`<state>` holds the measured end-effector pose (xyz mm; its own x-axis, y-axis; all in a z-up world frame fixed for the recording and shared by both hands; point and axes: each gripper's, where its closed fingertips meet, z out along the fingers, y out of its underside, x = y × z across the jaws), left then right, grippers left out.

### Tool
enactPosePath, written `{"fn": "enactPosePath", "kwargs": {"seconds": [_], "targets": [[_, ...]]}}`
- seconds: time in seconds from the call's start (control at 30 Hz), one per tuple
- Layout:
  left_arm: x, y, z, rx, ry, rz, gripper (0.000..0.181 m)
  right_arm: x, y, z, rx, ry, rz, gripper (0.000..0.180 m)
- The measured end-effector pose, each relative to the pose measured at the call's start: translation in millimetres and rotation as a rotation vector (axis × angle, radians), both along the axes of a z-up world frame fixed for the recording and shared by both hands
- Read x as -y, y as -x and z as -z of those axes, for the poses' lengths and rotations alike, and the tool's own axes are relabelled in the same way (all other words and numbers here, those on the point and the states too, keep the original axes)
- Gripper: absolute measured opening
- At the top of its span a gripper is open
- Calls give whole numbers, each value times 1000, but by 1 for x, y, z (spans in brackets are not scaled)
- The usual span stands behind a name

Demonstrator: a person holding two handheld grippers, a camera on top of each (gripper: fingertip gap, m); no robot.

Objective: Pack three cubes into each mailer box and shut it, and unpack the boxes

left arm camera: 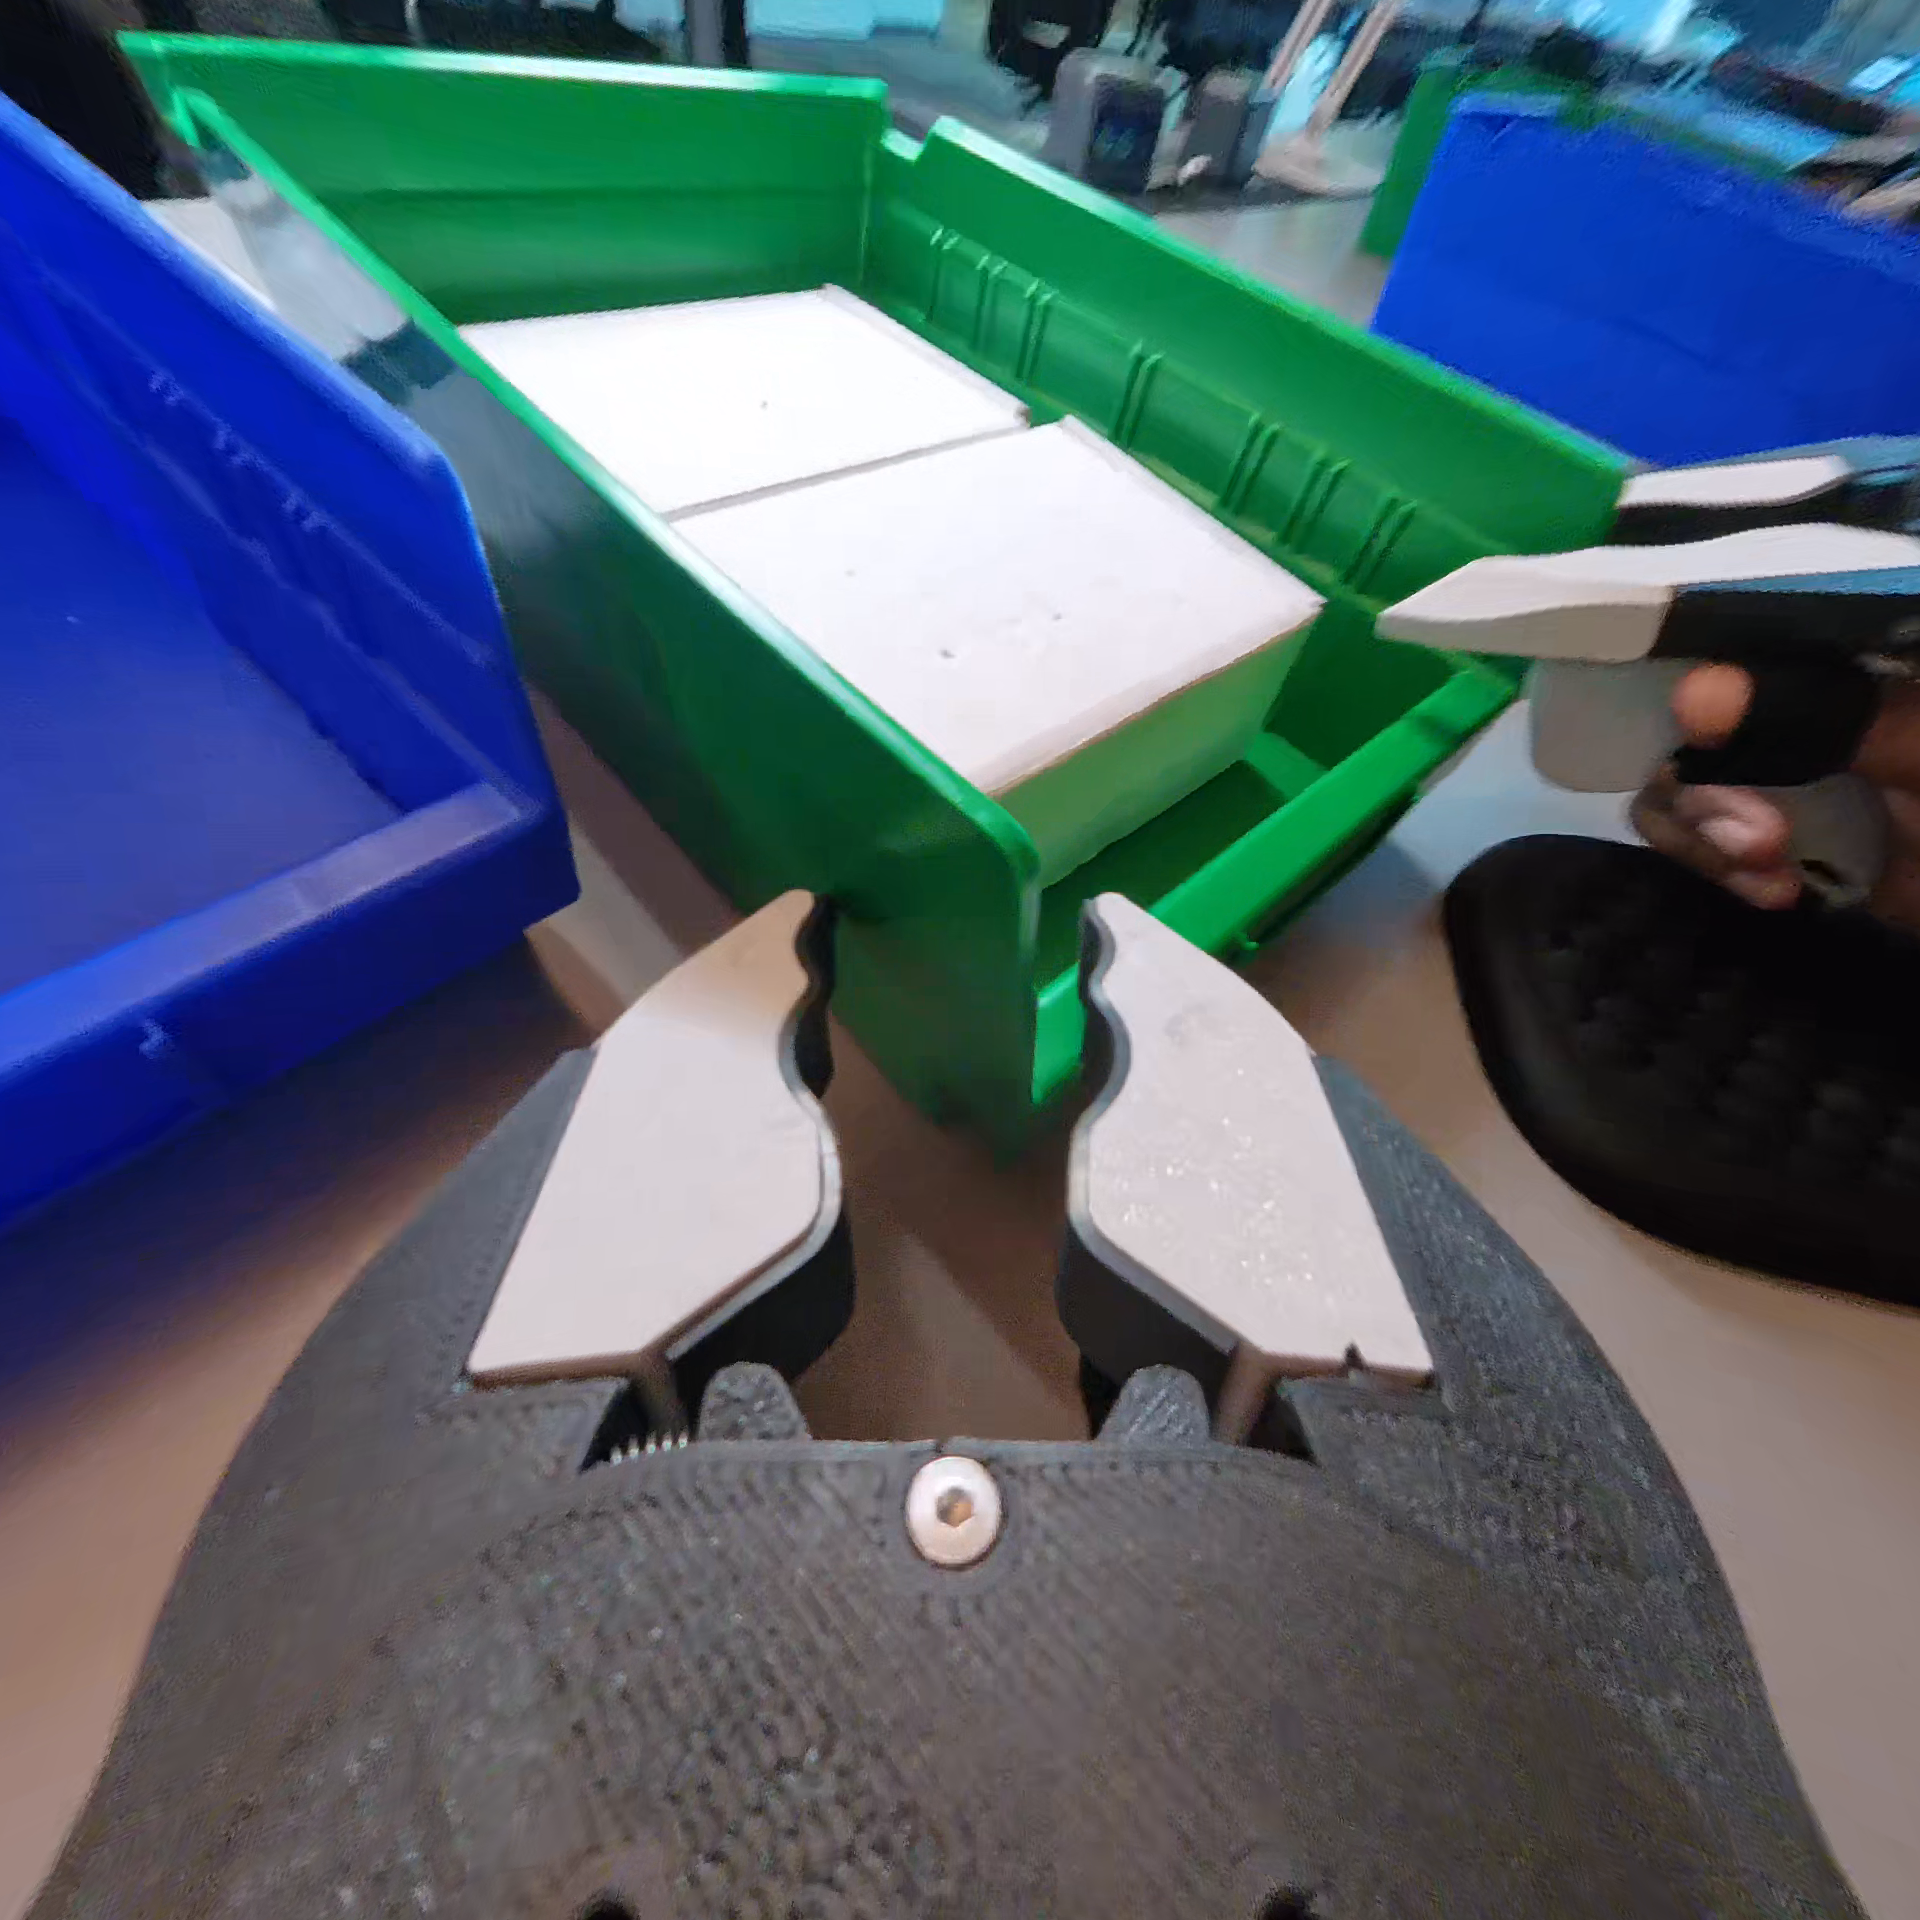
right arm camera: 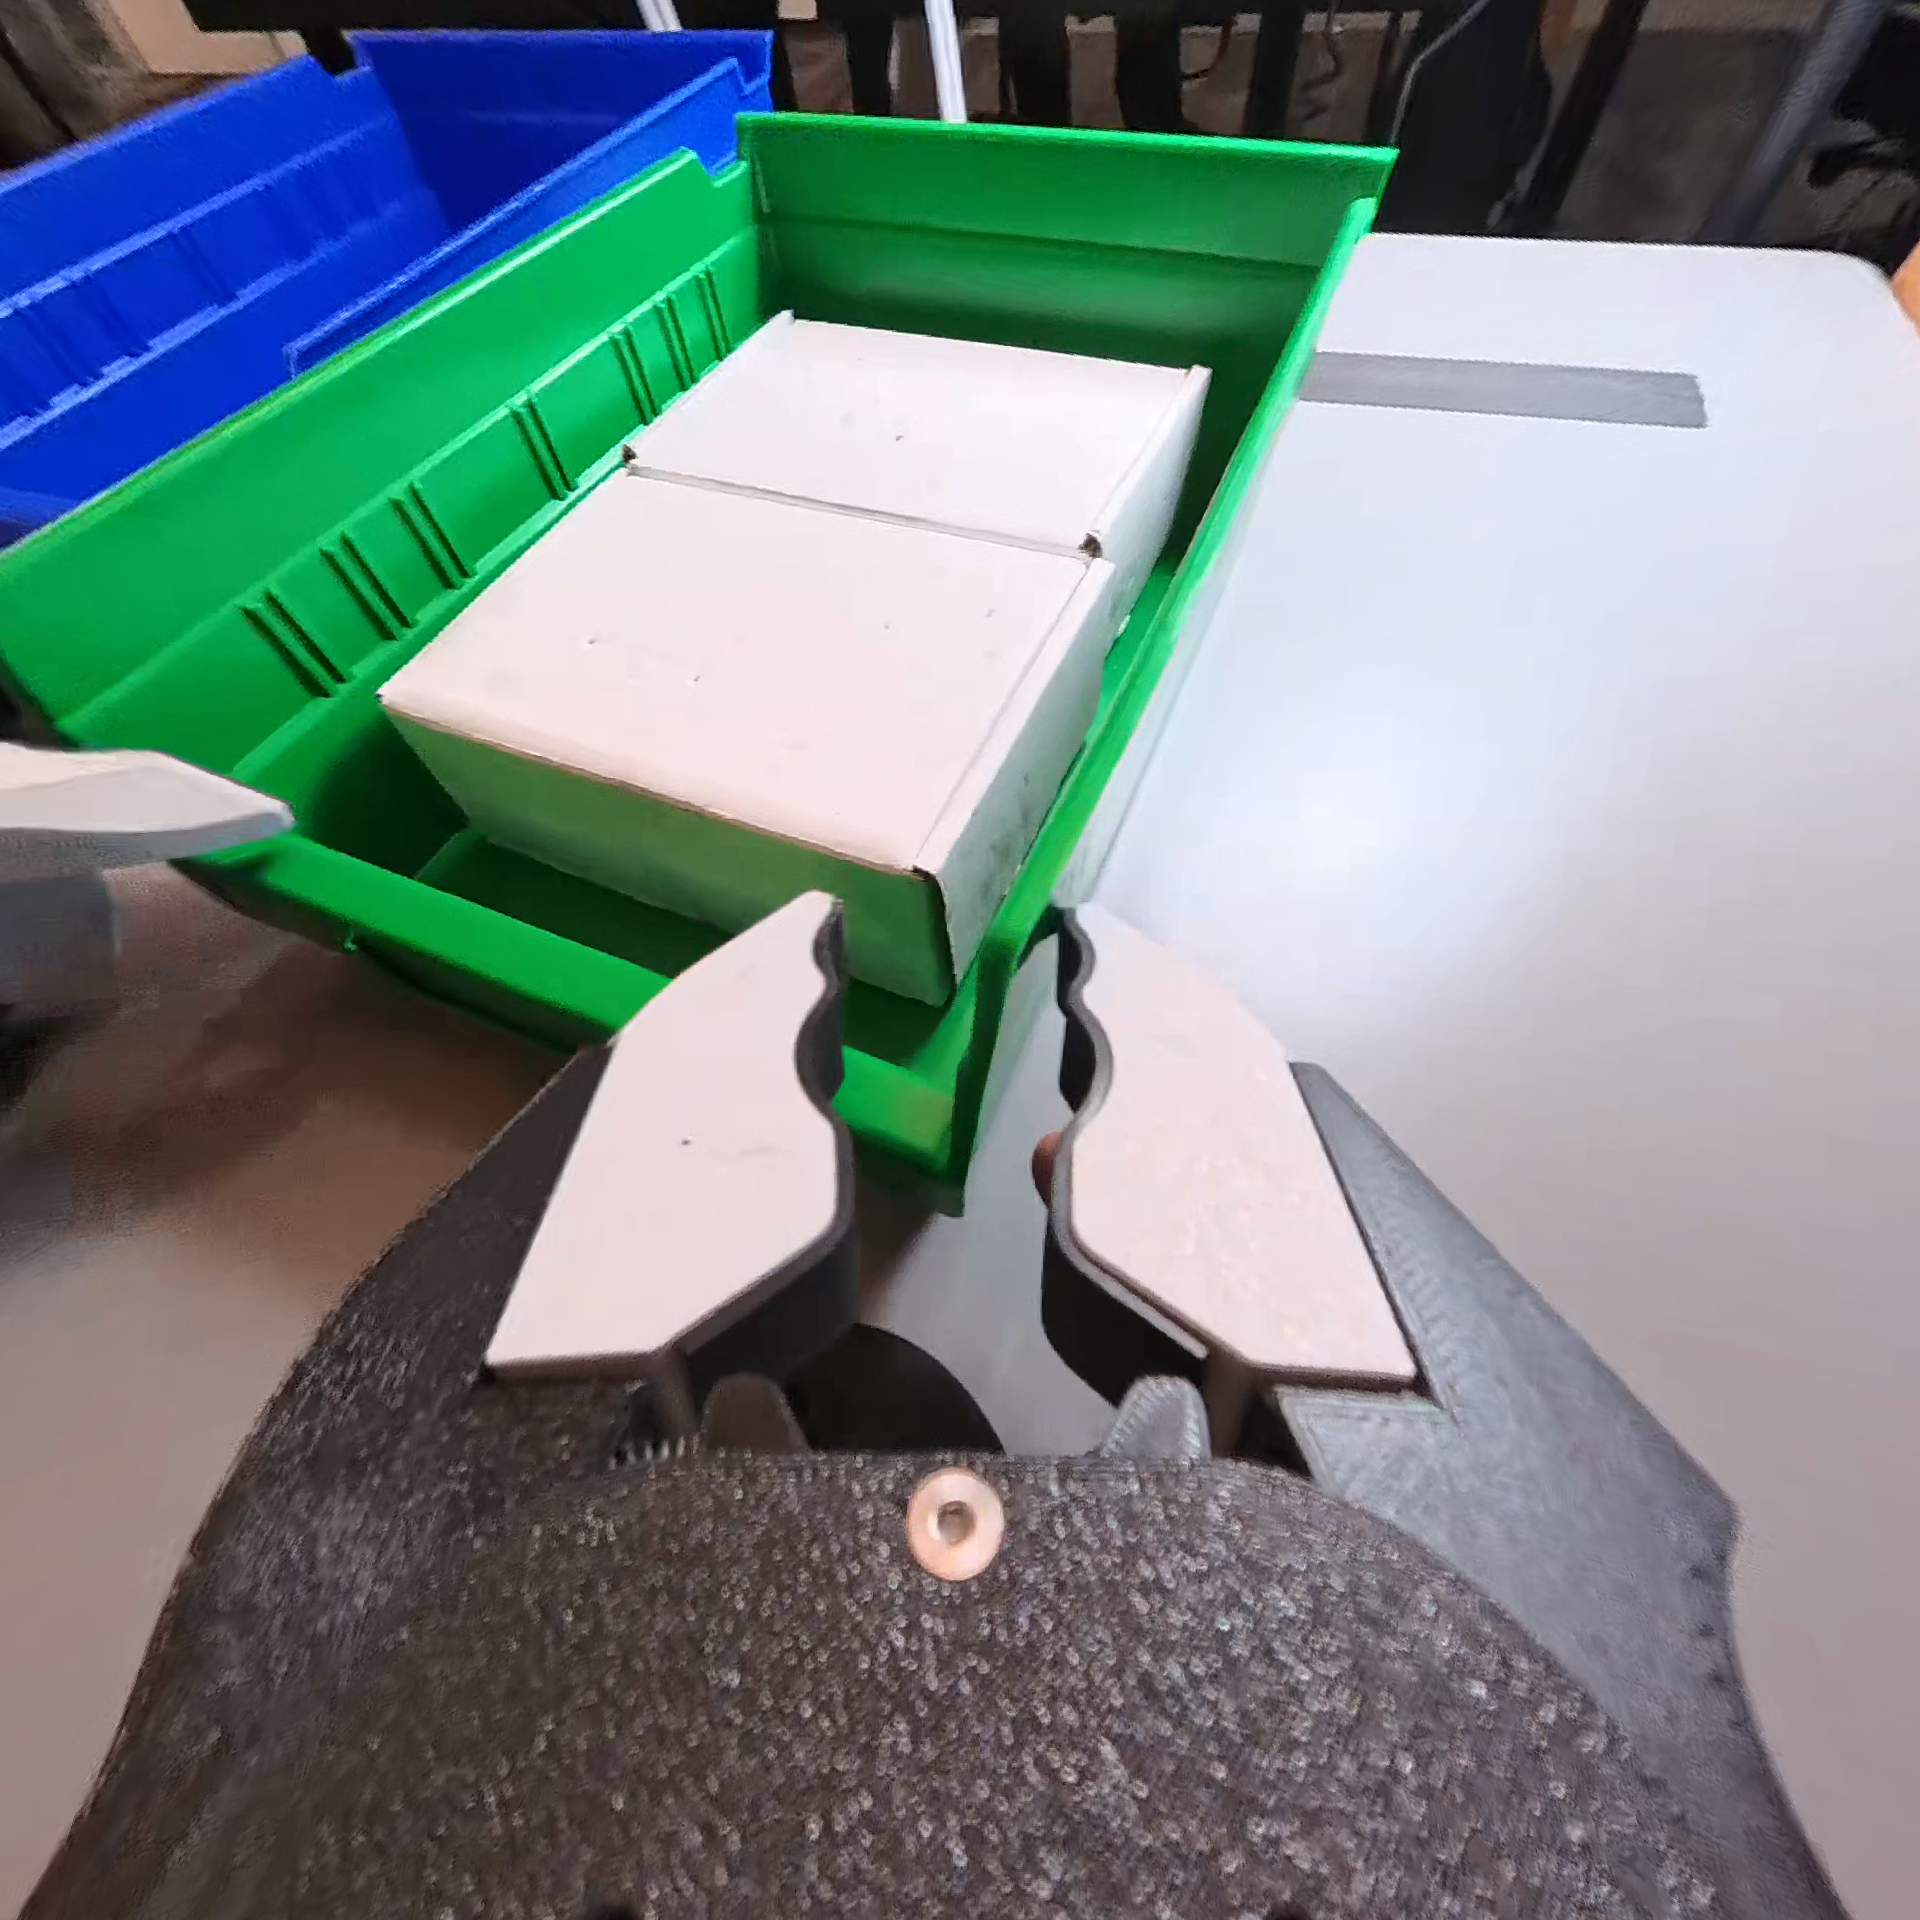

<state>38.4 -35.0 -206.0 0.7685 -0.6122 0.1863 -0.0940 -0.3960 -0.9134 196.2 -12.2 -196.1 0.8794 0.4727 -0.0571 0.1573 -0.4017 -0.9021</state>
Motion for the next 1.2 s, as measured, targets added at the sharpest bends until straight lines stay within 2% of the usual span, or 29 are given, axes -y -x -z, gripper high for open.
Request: {"fn": "enactPosePath", "kwargs": {"seconds": [0.03,0.13,0.27,0.4,0.6,0.77,0.87,1.2], "targets": [[-4,0,2,-31,-7,-25,36,-1,-2,0,5,-7,20,34],[-9,-1,-1,-46,-38,-47,32,-6,-15,-5,35,-60,107,14],[-8,0,-18,-54,-79,-55,29,3,-16,-24,102,-186,124,11],[4,1,-40,-46,-144,-45,28,19,-18,-58,134,-302,165,9],[32,19,-104,-64,-301,-88,26,43,-3,-123,90,-404,140,7],[53,89,-161,-32,-408,-255,19,53,62,-151,-6,-411,-17,9],[69,144,-181,5,-444,-370,15,56,118,-160,-90,-402,-120,10],[116,295,-188,11,-549,-643,13,61,282,-176,-144,-495,-346,10]]}}
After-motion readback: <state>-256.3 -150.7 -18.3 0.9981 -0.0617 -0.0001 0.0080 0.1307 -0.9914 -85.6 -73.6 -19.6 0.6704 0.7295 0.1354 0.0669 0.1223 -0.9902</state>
